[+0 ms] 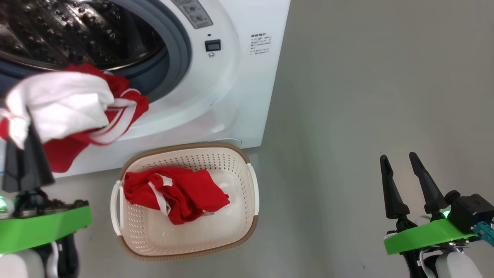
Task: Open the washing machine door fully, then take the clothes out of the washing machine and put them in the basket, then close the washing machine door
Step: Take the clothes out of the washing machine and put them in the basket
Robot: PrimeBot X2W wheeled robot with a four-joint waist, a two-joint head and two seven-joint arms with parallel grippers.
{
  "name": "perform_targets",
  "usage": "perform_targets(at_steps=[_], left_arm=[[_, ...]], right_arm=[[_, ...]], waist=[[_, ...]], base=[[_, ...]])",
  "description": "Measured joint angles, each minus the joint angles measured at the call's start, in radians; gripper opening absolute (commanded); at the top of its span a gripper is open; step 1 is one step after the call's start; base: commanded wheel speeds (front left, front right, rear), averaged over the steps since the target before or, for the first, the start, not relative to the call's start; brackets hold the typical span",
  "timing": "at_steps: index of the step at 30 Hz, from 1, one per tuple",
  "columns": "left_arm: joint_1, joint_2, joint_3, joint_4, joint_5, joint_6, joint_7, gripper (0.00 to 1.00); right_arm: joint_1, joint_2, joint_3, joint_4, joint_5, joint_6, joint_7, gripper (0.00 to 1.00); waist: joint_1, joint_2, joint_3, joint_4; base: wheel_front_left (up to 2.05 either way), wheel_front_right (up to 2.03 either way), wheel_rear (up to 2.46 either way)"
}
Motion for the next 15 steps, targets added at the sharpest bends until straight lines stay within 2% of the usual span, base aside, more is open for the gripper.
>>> perform_targets(at_steps=[5,15], left_arm=[[0.009,0.001,-0.033,0.063,0.001,0.000,0.000,0.00],[0.026,0.002,-0.127,0.312,0.021,-0.001,0.000,0.00]], right_arm=[[-0.002,0.000,0.004,-0.002,0.000,0.000,0.000,1.00],[-0.028,0.000,0.019,-0.010,0.009,0.000,0.000,1.00]], waist=[[0.0001,0.0000,0.014,-0.008],[0.0000,0.0000,0.077,-0.024]], base=[[0.00,0.00,0.00],[0.00,0.00,0.00]])
